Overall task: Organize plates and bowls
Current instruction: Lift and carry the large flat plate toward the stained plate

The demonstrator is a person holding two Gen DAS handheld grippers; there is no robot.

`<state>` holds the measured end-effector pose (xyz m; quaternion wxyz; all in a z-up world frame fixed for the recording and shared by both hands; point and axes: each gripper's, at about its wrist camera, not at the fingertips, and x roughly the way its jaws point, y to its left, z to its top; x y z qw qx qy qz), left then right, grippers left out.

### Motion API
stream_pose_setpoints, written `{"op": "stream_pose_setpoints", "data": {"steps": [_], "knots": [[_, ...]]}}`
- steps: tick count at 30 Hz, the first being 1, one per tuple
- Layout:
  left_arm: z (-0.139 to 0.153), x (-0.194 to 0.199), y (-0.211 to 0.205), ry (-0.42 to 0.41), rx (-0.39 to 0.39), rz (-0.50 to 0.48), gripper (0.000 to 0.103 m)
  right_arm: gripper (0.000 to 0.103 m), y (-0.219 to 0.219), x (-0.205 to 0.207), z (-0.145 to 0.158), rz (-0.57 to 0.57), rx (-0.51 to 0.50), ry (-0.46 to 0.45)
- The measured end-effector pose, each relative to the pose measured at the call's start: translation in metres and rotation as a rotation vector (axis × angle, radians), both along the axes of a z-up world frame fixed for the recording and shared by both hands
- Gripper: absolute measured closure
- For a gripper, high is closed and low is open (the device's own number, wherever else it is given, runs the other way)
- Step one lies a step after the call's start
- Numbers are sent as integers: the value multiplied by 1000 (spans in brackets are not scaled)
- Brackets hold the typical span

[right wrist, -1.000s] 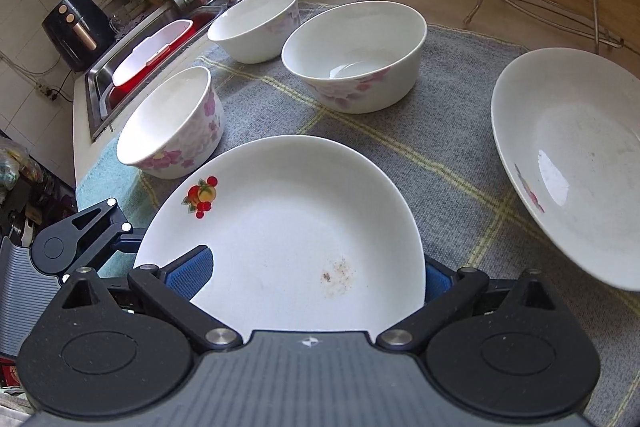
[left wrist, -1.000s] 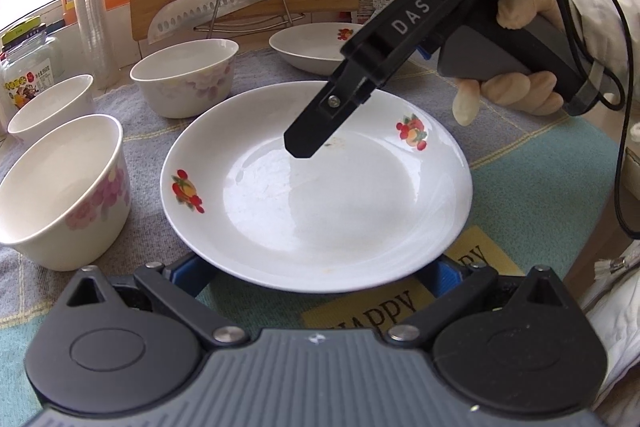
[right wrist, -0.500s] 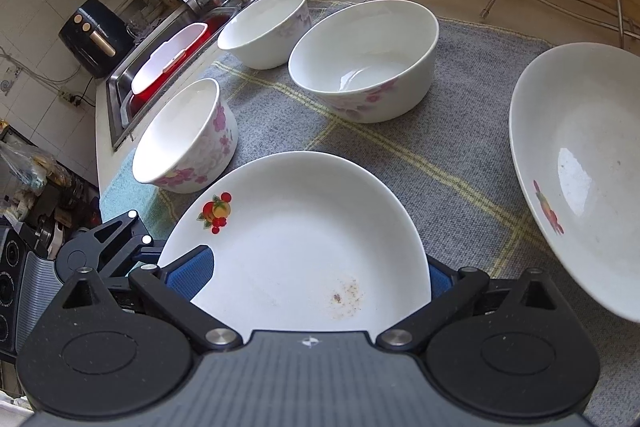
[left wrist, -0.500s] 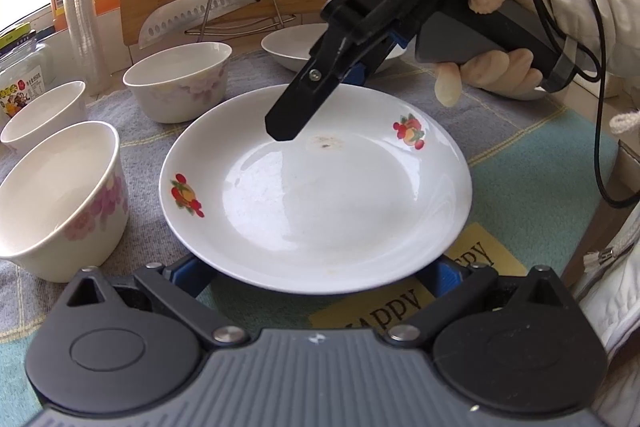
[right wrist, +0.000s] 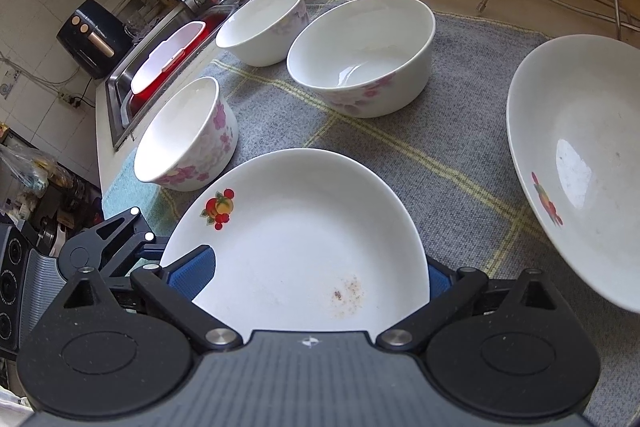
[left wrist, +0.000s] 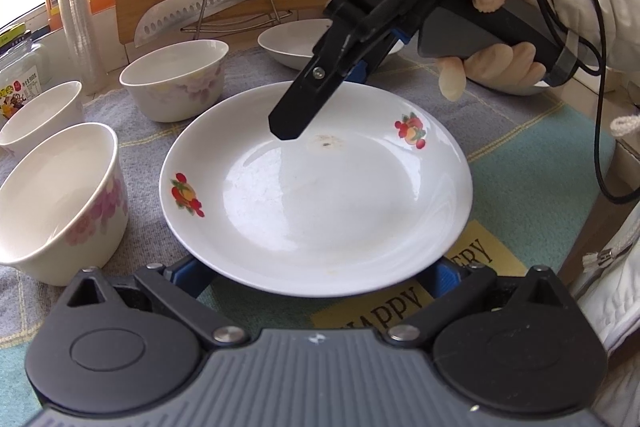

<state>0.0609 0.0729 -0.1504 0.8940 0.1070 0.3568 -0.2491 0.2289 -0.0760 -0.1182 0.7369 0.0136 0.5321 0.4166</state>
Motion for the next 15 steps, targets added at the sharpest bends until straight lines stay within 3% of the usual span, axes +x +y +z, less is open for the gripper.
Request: {"op": "stream_pose_setpoints", "data": {"steps": [15], "knots": [[15,-4,-7,0,14,-7,1,0,-7,-11,14,-5,11,-34]]}}
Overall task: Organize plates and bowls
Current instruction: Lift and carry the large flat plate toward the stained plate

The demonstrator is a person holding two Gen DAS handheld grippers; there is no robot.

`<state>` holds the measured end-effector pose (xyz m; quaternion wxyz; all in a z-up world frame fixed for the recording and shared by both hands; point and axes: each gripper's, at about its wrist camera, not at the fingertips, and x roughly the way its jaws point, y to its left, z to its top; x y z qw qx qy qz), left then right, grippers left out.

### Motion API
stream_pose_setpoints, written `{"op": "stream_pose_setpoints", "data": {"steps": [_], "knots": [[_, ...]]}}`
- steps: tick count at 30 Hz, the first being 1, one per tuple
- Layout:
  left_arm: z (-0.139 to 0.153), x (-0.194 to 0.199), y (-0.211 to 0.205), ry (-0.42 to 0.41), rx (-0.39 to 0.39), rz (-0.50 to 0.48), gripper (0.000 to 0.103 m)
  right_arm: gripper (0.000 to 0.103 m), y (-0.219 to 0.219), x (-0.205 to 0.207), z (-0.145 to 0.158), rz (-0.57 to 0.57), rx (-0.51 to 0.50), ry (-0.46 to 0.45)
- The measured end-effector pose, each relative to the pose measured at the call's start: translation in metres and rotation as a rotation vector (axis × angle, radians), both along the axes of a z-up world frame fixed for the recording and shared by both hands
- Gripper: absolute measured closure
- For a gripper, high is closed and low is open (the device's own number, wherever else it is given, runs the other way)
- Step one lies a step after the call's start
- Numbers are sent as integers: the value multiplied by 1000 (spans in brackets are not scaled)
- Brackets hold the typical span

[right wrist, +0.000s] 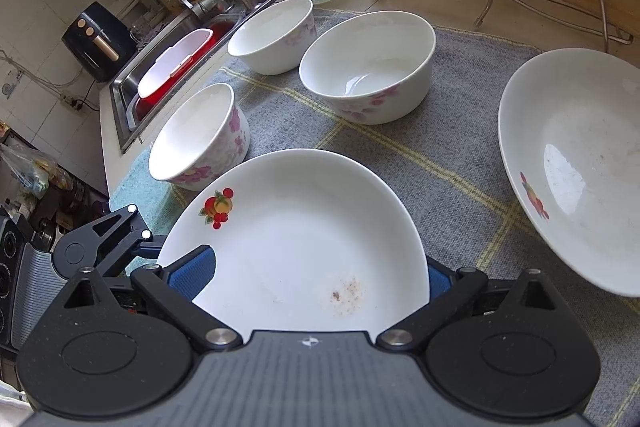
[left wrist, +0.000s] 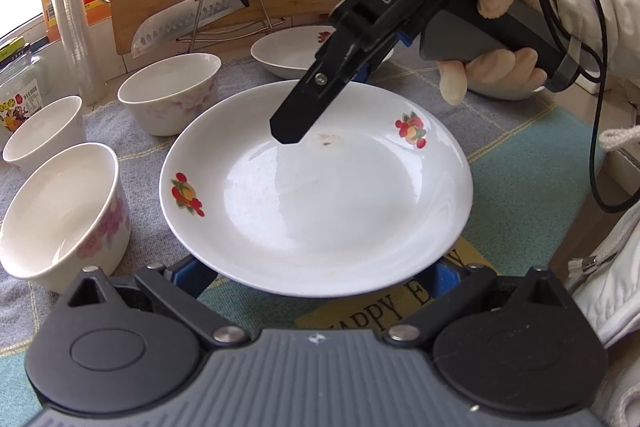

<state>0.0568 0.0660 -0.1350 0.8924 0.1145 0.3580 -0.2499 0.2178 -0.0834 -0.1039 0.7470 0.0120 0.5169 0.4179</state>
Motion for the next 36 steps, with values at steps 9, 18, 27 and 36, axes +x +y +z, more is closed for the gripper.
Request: {"op": "stream_pose_setpoints", "data": {"steps": [9,18,27,36], "knots": [[13,-10,-15,-10,10,-28,1,0,-18,-16,15,-15,2,-34],[22,-16,-40,-17,17,-73,1,0,-49,-32,26,-51,-1,-62],[28,-12,-71,-17,19,-138,1,0,-89,-47,32,-110,-5,-75],[31,-1,-105,-20,12,-202,1,0,-132,-54,37,-179,-12,-90]]}}
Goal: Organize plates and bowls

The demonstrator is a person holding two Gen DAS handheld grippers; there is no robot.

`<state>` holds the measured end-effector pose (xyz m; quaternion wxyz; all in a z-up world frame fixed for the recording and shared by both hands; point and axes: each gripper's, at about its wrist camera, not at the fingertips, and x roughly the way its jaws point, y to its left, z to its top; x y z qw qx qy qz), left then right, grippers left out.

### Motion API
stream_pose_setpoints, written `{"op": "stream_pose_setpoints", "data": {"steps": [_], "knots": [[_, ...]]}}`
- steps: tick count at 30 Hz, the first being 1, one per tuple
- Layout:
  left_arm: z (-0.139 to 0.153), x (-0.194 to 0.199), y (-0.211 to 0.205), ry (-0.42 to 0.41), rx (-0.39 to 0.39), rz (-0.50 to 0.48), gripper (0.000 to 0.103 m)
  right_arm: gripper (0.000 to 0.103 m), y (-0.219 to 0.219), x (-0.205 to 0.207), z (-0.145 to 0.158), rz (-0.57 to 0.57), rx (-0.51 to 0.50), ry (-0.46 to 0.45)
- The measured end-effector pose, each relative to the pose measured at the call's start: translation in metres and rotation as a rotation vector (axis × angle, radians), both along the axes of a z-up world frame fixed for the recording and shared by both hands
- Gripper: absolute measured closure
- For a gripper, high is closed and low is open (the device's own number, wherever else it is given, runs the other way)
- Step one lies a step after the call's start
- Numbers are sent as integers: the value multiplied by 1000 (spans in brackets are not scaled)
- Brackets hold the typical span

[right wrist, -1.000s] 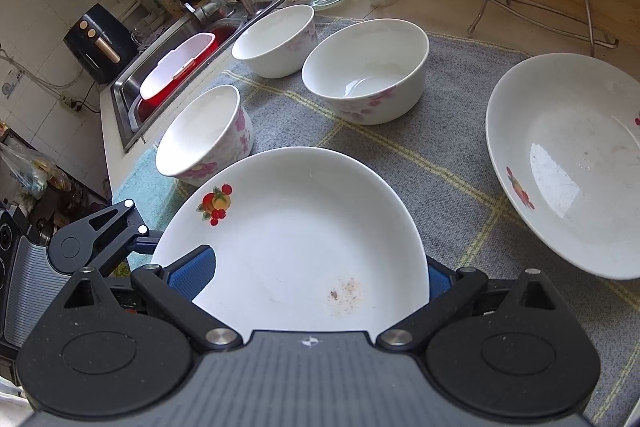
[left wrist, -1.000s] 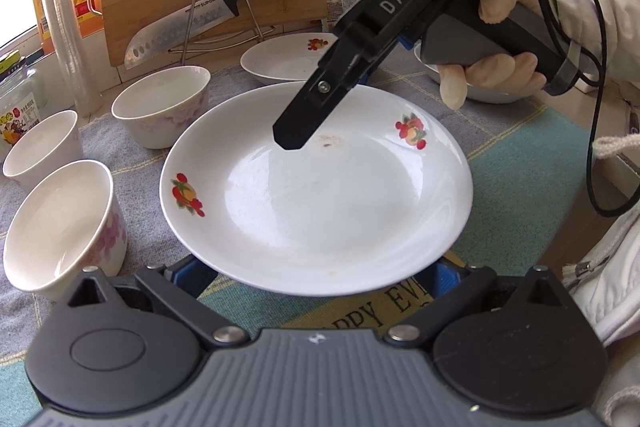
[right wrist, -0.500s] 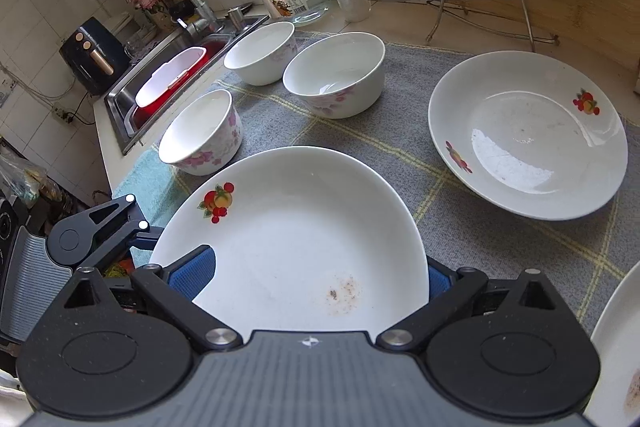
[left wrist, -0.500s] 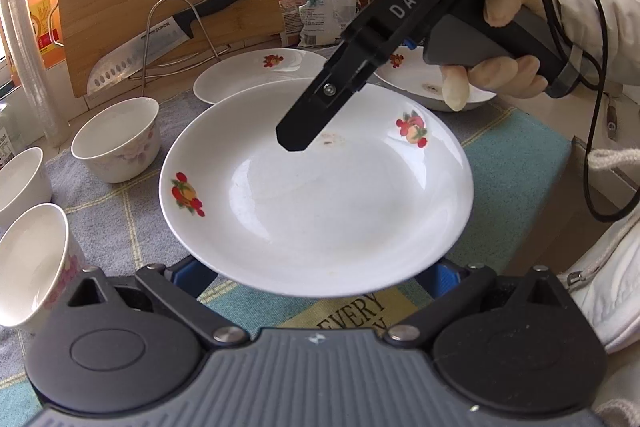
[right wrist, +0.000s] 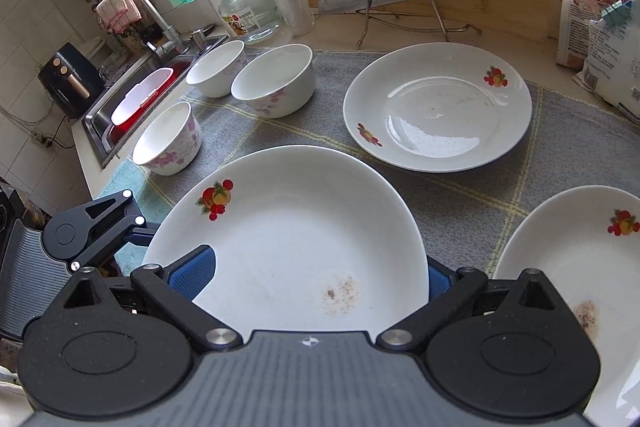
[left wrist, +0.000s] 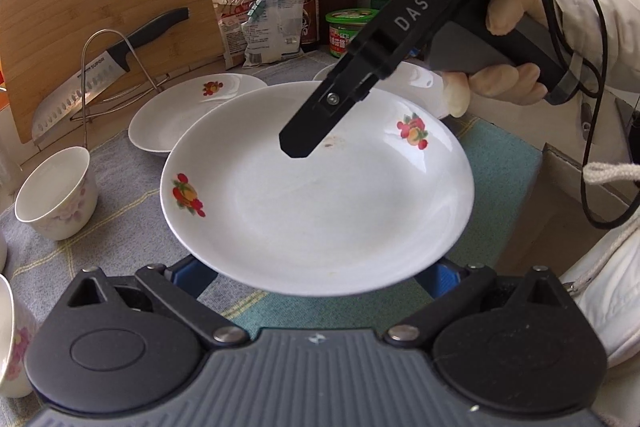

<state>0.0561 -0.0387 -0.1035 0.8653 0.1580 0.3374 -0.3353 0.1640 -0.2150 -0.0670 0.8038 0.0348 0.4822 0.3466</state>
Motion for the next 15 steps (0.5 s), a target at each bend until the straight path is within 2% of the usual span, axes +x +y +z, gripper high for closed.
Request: {"op": "stream_pose_setpoints", "data": {"steps": [15], "knots": [[2,18,-52,0,-3,-96,1,0,-68,2,1,-104,-6,-12]]}}
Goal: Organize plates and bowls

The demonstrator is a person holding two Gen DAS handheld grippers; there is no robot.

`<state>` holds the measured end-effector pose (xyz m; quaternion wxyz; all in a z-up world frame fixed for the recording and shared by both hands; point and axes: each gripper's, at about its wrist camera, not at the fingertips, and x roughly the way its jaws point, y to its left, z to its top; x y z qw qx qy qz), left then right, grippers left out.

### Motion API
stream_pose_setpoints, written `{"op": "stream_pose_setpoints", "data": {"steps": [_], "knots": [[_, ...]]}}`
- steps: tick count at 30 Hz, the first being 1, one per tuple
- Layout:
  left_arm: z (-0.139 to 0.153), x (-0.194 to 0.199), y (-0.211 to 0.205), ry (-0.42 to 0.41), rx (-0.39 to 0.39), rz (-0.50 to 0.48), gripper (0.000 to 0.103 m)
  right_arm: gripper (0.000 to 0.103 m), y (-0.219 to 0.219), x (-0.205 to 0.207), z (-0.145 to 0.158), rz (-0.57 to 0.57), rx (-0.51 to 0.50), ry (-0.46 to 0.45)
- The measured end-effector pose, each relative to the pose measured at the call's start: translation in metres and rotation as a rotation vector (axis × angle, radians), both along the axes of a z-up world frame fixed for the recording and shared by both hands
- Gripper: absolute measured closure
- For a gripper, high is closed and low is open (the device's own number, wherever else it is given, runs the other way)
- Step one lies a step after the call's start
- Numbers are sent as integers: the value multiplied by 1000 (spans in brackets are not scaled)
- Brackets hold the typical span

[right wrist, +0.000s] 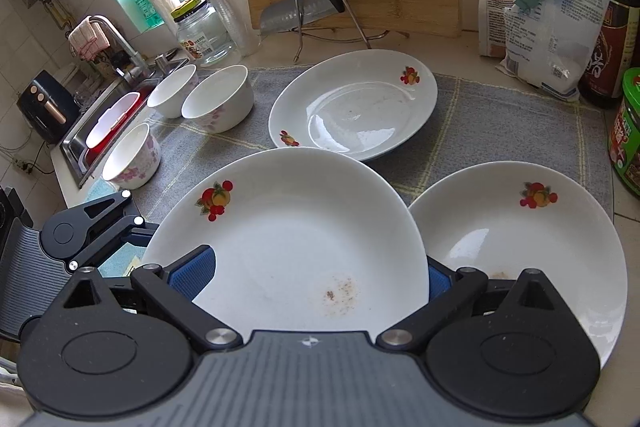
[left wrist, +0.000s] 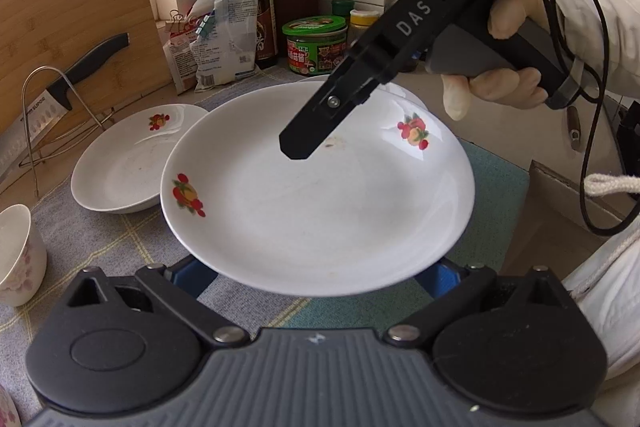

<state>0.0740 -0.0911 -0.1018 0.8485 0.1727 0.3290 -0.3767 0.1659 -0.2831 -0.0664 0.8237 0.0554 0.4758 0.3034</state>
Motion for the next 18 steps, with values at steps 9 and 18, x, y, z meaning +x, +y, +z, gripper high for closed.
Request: {"op": "stream_pose_setpoints", "data": {"steps": [9,18], "knots": [[-4,19,-33,12,2,-49,1,0,-37,4,-3,-57,-1,1],[-9,37,-66,24,3,-98,1,0,-72,8,-10,-118,-9,7]]}}
